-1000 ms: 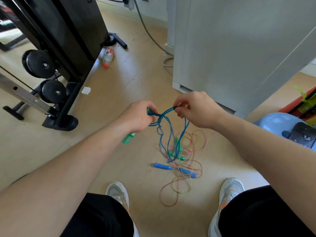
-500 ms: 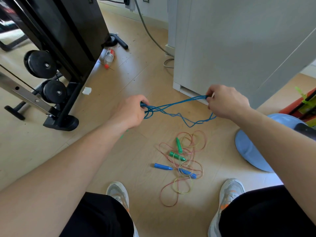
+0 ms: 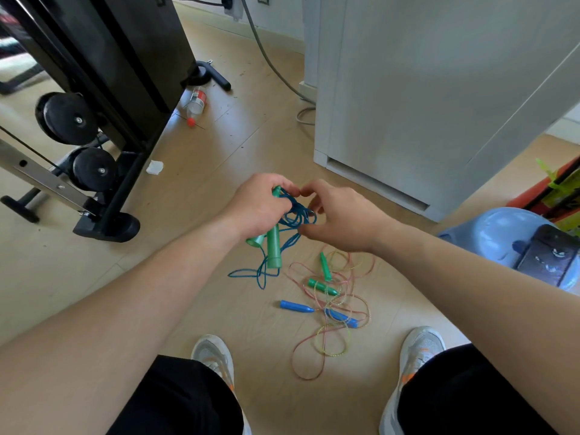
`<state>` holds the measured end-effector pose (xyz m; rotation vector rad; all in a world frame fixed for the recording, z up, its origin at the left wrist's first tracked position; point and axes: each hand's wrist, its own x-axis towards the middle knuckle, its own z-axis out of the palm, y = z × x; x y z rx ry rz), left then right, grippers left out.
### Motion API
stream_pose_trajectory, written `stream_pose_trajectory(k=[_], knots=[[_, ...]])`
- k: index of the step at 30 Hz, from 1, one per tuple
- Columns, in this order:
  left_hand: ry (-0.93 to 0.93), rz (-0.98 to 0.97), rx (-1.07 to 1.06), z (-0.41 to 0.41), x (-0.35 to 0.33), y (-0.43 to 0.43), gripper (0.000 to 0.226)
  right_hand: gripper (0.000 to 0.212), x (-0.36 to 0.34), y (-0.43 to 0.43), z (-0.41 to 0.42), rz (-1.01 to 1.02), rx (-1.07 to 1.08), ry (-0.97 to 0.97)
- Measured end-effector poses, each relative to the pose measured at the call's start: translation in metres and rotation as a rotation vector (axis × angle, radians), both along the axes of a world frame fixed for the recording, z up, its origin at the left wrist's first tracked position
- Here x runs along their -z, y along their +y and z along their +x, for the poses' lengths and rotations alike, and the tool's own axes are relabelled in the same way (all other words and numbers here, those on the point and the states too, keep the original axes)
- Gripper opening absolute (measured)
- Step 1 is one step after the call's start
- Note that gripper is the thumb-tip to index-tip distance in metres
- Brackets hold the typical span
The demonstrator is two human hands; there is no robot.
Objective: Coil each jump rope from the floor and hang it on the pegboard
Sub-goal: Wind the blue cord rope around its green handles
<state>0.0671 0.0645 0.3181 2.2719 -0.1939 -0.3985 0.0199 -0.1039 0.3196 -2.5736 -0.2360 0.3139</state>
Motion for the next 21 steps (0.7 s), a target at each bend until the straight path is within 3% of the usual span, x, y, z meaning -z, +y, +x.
stream_pose_trajectory(k=[6, 10, 14, 18, 21], knots=[[-0.005, -0.014, 0.016, -0.003, -0.001, -0.002, 0.033, 0.023, 0.0, -0.003, 0.005, 0.036, 0.051, -0.063], [-0.051, 0.104, 0.009, -0.002, 0.005, 0.005, 0.033, 0.021, -0.008, -0.008, 0.008, 0.026, 0.029, -0.081], [-0.029, 0.217, -0.021, 0.004, 0.008, 0.016, 0.023, 0.018, -0.016, -0.026, 0.015, 0.146, 0.186, -0.136], [-0.101, 0.272, -0.083, 0.007, 0.004, 0.021, 0.033, 0.018, -0.013, -0.044, 0.019, 0.19, 0.334, -0.159], [-0.147, 0.438, -0.108, 0.006, 0.001, 0.023, 0.04, 0.017, -0.014, -0.053, 0.022, 0.192, 0.428, -0.197]])
